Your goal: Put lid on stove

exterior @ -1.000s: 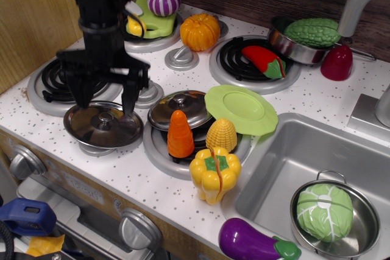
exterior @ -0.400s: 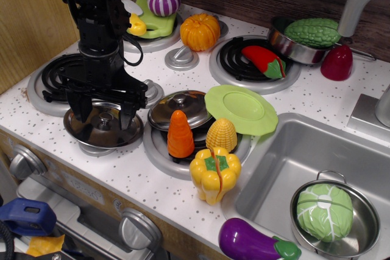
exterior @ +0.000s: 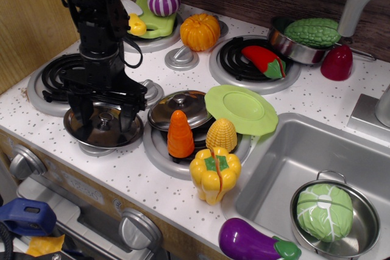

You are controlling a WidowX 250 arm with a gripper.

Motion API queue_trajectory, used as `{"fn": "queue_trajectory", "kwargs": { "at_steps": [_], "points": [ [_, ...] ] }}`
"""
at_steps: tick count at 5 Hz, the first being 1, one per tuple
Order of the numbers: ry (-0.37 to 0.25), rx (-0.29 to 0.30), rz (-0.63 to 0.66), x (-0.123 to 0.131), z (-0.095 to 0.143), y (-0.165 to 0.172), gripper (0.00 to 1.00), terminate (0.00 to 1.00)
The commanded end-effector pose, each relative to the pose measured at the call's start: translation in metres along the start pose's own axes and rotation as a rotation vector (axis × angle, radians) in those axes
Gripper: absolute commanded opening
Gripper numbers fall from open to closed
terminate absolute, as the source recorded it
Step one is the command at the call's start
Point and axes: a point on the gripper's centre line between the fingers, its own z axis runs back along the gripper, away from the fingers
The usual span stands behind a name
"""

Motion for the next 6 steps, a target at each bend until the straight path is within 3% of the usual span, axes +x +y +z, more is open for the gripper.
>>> {"fn": "queue_trajectory", "kwargs": {
  "at_steps": [1,2,4,5,6],
  "points": [
    [-0.033,-0.01,0.008,0.013,0.004,0.008,1.0,0.0],
    [-0.036,-0.004,0.026,0.013,0.002,0.008,0.0,0.0],
    [-0.031,-0.011,0.027,0.012,0.006,0.007,0.0,0.0],
    [-0.027,0.0,0.011,0.015,0.021,0.008,0.0,0.0],
    [-0.06,0.054,0.008,0.02,0.047,0.015,0.0,0.0]
  ]
}}
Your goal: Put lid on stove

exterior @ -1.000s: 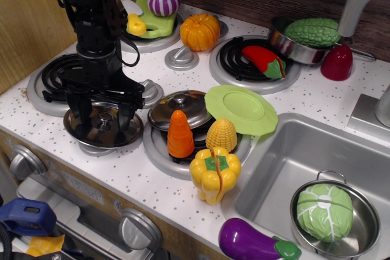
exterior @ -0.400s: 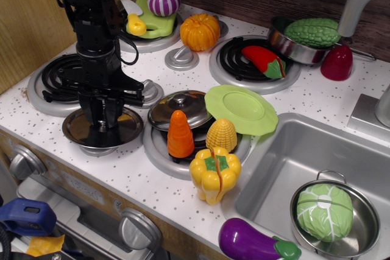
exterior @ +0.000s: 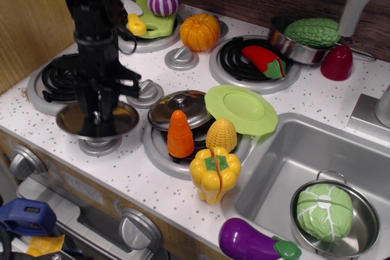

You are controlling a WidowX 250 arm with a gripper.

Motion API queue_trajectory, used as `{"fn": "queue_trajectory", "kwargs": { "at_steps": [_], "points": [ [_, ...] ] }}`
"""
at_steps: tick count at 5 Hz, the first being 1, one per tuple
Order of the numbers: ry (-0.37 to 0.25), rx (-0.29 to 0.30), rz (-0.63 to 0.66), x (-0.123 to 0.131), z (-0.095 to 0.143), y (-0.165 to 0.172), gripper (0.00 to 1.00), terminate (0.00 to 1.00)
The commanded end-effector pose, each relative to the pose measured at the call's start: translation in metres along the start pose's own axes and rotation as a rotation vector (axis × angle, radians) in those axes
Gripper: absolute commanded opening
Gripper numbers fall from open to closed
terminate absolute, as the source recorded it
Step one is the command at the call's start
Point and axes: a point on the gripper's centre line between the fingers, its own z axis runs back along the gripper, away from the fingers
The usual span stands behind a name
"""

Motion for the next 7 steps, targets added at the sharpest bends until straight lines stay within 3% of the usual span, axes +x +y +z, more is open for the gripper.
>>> {"fn": "queue_trajectory", "kwargs": {
  "at_steps": [1,3,5,6,7],
  "points": [
    [-0.16,0.051,0.01,0.017,0.037,0.019,0.0,0.0],
    [-0.296,0.027,-0.071,0.058,0.038,0.052,0.0,0.0],
    [-0.352,-0.036,-0.168,0.079,0.022,0.069,0.0,0.0],
    [-0.352,-0.054,-0.172,0.079,0.018,0.07,1.0,0.0],
    [-0.352,-0.054,-0.172,0.079,0.018,0.07,1.0,1.0]
  ]
}}
